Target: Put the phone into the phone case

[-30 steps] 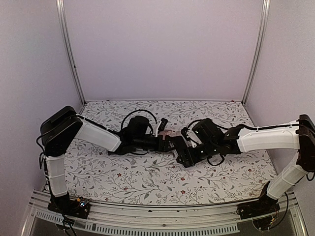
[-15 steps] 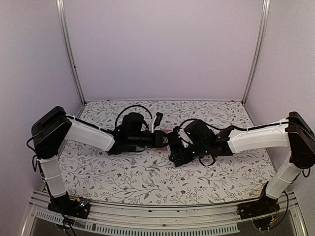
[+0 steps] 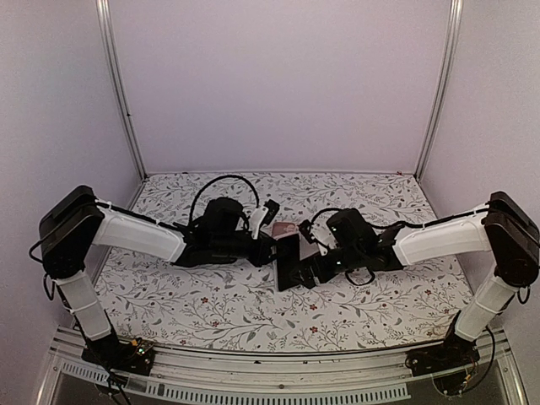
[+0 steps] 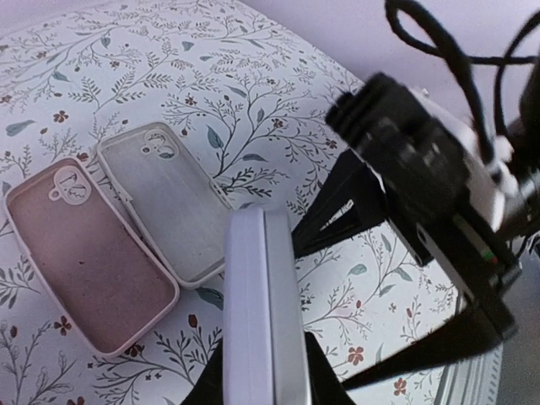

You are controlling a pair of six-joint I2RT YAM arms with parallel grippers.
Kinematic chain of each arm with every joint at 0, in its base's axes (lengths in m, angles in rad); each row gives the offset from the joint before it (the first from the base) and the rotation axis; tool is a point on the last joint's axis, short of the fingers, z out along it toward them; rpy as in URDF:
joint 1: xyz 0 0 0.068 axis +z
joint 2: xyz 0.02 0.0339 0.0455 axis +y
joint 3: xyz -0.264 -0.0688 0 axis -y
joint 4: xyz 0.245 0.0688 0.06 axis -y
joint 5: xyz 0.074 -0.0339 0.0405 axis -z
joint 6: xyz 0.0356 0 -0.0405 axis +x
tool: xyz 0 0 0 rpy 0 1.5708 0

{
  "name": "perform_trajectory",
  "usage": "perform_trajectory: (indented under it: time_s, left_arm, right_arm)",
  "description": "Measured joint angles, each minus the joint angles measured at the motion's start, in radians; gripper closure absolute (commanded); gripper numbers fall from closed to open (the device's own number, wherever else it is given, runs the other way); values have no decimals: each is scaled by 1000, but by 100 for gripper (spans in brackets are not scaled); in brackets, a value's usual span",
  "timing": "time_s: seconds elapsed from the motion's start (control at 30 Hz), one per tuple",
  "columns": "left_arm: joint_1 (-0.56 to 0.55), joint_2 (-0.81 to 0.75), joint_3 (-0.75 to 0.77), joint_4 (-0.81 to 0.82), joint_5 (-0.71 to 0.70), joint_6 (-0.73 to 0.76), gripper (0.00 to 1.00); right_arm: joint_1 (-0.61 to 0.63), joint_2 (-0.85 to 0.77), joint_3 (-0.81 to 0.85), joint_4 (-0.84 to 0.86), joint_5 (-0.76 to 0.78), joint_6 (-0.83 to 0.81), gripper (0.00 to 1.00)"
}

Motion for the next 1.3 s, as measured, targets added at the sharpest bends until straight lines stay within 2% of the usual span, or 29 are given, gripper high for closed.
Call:
perform_trajectory:
  time_s: [0.23, 0.43, 0.57, 0.8, 1.07, 1.3]
  left_arm:
    - [-3, -64, -97, 69, 4, 179, 100]
    - [-2, -55, -114, 124, 68, 303, 100]
    - [-1, -54, -116, 128, 108, 381, 100]
    - [0, -59, -137, 150, 149, 479, 100]
    - [0, -59, -138, 151, 166, 513, 100]
    - [-1, -60, -138, 147, 179, 533, 100]
  right_arm:
    - [-160, -70, -84, 122, -277, -106, 2]
    - [-164, -52, -44, 191, -435, -313, 8]
    - [-176, -45, -42, 204, -503, -454, 17]
    - [-185, -41, -14, 195, -615, -630, 50]
    - [-189, 41, 84, 143, -691, -727, 68]
    - [-190, 74, 132, 52, -736, -793, 98]
